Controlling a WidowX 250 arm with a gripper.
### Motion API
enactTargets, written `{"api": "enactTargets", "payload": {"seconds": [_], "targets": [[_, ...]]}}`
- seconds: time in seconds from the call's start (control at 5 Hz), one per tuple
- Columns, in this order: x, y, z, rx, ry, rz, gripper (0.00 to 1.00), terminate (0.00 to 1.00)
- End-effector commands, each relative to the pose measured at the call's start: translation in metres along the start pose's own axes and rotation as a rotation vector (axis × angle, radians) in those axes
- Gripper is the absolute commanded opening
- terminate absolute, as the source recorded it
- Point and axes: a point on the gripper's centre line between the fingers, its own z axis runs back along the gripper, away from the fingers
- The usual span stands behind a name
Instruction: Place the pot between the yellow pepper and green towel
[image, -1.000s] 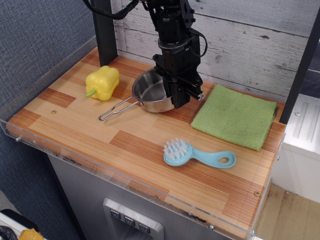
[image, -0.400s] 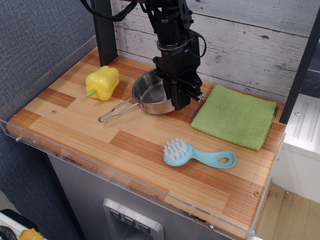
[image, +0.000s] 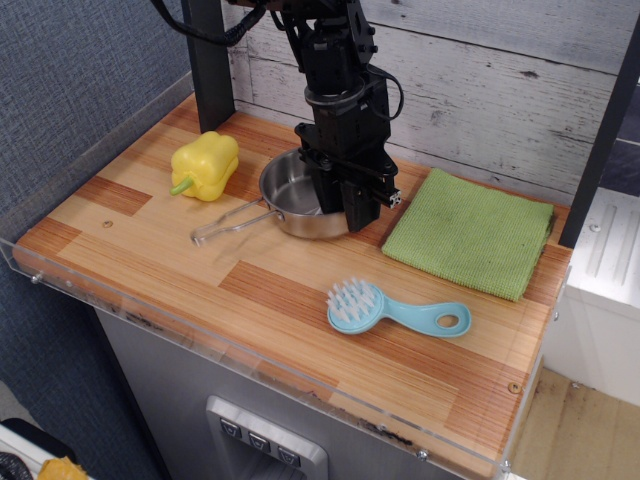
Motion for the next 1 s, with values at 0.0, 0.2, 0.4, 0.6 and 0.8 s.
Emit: {"api": "enactTargets", "payload": {"seconds": [0.0,0.2,0.4,0.6,0.8], "targets": [[0.0,-0.03,0.05,0.118,-0.05,-0.015,1.0,0.0],[0.006,-0.057,0.066,0.104,-0.067,0.042,1.0,0.0],[0.003,-0.071,0.071,0.093,-0.081,0.106,1.0,0.0],[-0.006,-0.074,0.075,0.103,-0.069,0.203,1.0,0.0],[-0.013,-0.075,0.08,0.13,-0.056,0.271,1.0,0.0]]}}
